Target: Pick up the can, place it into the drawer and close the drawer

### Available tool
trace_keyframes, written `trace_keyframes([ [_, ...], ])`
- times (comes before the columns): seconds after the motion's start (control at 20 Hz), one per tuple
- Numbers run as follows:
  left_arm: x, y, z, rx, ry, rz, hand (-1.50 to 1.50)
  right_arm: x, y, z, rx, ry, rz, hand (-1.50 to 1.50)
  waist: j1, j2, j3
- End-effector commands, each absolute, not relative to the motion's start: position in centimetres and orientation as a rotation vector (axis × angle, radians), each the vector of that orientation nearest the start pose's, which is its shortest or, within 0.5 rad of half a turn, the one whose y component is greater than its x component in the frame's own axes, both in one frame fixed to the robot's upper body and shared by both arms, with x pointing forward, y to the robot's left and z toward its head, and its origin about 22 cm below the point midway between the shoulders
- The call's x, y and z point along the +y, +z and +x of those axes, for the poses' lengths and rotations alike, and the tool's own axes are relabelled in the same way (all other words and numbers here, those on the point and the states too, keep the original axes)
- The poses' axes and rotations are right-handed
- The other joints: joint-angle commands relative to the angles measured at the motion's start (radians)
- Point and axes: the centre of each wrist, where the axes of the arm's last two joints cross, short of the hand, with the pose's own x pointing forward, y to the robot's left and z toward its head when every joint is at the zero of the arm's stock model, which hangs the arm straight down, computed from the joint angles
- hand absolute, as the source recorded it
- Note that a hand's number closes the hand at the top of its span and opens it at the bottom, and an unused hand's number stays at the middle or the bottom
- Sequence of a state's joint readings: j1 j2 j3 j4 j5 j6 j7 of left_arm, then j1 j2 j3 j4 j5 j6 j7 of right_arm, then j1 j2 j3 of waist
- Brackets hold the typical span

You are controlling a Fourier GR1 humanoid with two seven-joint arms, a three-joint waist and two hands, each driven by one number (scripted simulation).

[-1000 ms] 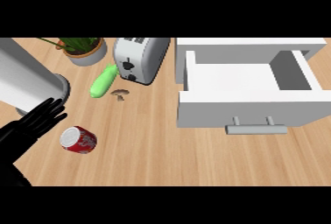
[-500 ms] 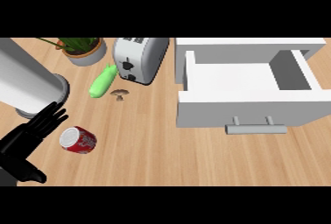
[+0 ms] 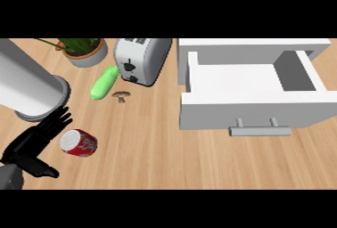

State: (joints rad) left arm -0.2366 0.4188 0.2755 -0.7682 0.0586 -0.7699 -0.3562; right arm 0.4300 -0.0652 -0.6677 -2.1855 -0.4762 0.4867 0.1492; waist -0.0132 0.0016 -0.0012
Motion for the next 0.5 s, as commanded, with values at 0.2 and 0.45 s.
trace_keyframes([
  [0.2, 39.7, -10.0, 25.1, -1.349, -0.214, -0.381, -1.5, -37.2, 9.5, 6.9, -1.782, -0.092, -0.178, -1.5, -0.004, 0.001, 0.0],
  [0.45, 38.3, -11.0, 25.6, -1.338, -0.242, -0.412, -1.5, -38.6, 9.5, 7.3, -1.777, -0.089, -0.183, -1.5, -0.006, 0.003, -0.001],
])
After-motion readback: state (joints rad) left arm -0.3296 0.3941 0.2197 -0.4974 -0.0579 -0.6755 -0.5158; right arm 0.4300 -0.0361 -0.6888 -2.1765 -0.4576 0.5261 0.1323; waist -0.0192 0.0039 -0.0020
